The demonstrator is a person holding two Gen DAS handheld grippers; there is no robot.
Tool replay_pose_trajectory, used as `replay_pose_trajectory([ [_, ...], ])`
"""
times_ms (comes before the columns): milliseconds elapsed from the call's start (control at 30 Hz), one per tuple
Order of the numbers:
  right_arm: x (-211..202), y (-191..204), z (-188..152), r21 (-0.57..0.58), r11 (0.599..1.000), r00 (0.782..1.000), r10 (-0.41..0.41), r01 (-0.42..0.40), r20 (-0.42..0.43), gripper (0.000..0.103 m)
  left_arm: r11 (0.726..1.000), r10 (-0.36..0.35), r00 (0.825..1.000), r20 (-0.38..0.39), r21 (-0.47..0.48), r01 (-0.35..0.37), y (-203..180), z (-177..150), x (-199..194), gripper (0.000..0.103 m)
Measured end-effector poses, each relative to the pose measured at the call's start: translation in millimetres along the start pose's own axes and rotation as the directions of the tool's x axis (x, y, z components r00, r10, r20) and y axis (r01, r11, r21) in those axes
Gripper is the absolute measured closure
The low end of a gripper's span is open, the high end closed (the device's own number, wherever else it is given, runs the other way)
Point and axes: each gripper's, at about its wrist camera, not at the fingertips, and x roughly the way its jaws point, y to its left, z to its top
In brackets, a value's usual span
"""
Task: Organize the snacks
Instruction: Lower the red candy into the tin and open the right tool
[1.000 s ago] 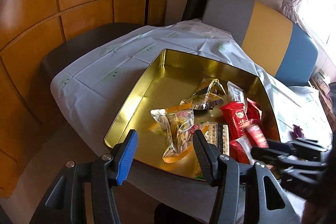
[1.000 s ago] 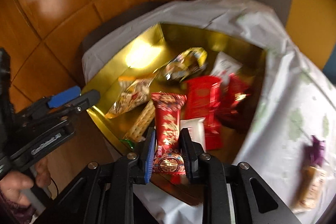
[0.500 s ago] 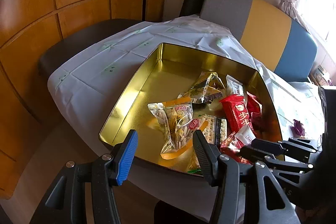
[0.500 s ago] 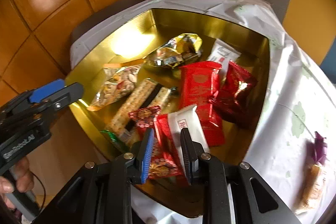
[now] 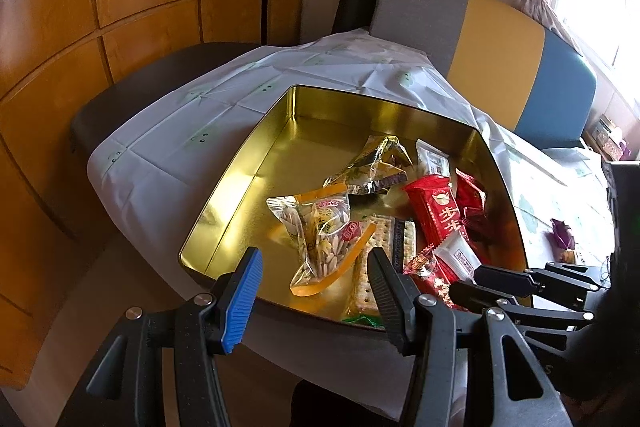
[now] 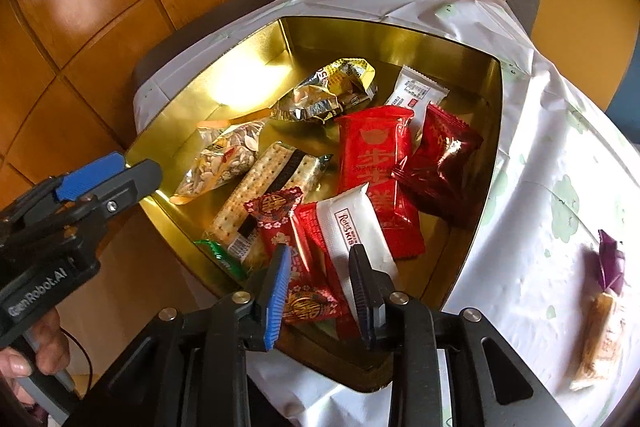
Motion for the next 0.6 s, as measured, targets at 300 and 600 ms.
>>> replay_pose_trajectory([
  [300, -7, 0, -2, 0.010, 1.000, 1.000, -0.001, 0.000, 0.027, 0.072, 1.000, -0.004, 1.000, -0.002, 0.016, 0.004, -4, -1, -1, 0.048],
  [600, -16, -5, -4, 0.022, 1.000, 0.998, -0.004, 0.003, 0.057, 0.069, 0.999, -0.008, 1.000, 0.000, 0.031, 0.008, -9, -1, -3, 0.048],
])
